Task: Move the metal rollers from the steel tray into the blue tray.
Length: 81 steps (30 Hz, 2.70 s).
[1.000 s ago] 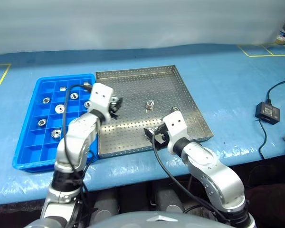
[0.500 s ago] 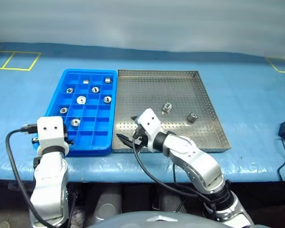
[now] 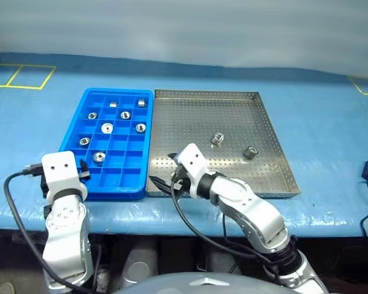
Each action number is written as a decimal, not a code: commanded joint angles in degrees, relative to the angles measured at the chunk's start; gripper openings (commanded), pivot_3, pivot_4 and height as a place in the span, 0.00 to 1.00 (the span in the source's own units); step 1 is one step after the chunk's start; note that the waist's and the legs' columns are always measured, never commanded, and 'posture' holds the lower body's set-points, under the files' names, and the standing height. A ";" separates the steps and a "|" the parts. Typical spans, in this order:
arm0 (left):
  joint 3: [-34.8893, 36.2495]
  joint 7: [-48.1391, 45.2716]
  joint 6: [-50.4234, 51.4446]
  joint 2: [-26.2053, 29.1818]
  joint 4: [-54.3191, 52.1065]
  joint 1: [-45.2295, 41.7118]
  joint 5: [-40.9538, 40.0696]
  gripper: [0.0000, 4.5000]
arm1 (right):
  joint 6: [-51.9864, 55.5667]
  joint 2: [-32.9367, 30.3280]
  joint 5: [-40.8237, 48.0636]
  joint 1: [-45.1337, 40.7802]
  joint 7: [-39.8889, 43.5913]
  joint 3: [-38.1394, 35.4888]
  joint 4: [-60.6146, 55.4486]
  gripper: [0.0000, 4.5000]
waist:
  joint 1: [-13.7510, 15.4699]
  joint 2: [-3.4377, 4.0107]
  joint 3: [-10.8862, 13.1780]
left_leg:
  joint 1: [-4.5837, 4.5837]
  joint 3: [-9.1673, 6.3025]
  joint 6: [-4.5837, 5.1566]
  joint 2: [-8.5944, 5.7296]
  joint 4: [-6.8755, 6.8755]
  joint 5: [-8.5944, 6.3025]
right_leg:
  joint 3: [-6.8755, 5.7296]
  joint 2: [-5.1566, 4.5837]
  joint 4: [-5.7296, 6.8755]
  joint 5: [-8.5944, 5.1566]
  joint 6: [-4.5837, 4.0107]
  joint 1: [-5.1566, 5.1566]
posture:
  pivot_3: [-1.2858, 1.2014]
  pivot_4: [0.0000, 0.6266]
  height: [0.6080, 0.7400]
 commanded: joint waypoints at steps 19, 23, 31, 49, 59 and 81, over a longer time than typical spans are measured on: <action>-22.58 -30.68 -15.85 11.16 3.29 0.37 -20.25 0.80 | 5.65 11.85 -8.35 -13.65 -22.91 -18.78 21.05 1.00 | -5.99 0.10 0.01 | -0.02 0.27 0.01 0.08 -0.07 0.00 | 0.32 0.17 0.14 0.00 -0.06 -0.23 | 0.52 0.24 1.00; -24.19 -30.71 -16.36 11.55 2.65 1.32 -20.64 0.80 | 0.69 13.31 -9.02 -18.70 -24.36 -21.23 31.91 1.00 | -6.05 0.11 0.02 | -0.10 0.36 0.05 0.05 -0.10 -0.02 | 0.43 0.16 0.12 0.06 0.01 -0.33 | 0.53 0.24 1.00; -25.53 -28.07 -16.46 11.54 2.00 2.76 -19.73 0.80 | -4.62 14.01 -7.98 -21.34 -22.70 -23.38 42.08 1.00 | -5.95 0.15 0.04 | -0.08 0.38 0.06 0.05 -0.12 -0.02 | 0.47 0.18 0.13 0.07 0.04 -0.34 | 0.55 0.24 1.00; -25.94 -26.37 -17.20 12.18 2.15 3.27 -19.98 0.80 | -6.63 14.34 -8.70 -21.56 -21.64 -22.72 44.29 1.00 | -5.51 0.19 0.06 | -0.05 0.42 0.06 0.09 -0.12 -0.02 | 0.51 0.21 0.15 0.07 0.06 -0.34 | 0.56 0.24 1.00; -25.97 -26.19 -17.17 12.09 2.18 3.22 -20.16 0.80 | -6.82 14.20 -9.22 -20.51 -21.49 -21.93 42.60 1.00 | -5.25 0.20 0.07 | -0.05 0.42 0.06 0.08 -0.12 -0.02 | 0.52 0.22 0.15 0.07 0.06 -0.35 | 0.56 0.24 1.00; -26.01 -23.33 -16.82 12.25 0.02 5.31 -19.61 0.80 | -19.10 17.00 -12.66 -25.25 -12.75 -13.10 51.80 1.00 | -3.39 0.30 0.13 | -0.06 0.51 0.05 0.07 -0.16 -0.02 | 0.62 0.20 0.14 0.09 0.08 -0.42 | 0.59 0.24 1.00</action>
